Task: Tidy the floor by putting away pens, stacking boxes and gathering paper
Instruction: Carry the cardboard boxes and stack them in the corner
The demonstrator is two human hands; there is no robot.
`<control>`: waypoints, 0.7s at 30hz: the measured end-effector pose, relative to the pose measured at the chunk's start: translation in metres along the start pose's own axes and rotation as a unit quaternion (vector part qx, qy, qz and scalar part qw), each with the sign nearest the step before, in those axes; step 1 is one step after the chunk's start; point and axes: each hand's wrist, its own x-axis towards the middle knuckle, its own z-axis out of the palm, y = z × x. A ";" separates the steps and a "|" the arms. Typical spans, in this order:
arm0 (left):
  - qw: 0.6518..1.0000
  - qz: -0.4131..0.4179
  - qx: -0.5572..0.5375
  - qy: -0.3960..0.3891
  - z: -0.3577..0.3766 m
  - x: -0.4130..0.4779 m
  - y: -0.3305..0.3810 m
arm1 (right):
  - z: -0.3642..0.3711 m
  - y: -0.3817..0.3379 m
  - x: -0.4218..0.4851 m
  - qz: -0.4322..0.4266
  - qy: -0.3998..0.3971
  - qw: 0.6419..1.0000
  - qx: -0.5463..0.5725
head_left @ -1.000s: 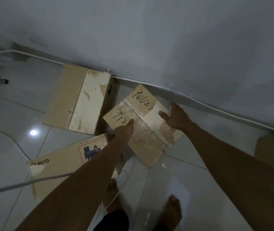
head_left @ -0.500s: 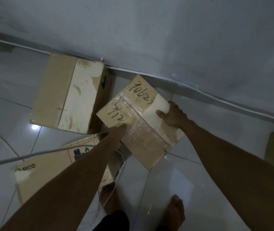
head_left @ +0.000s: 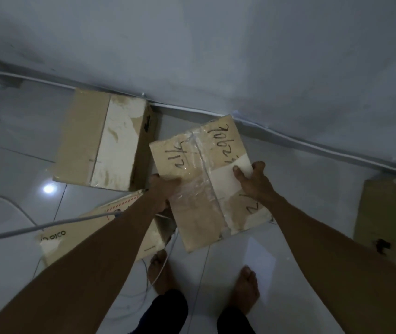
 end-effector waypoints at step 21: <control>0.963 0.238 0.062 -0.107 -0.079 -0.277 0.074 | -0.133 -0.084 -0.284 -0.013 0.106 0.994 -0.017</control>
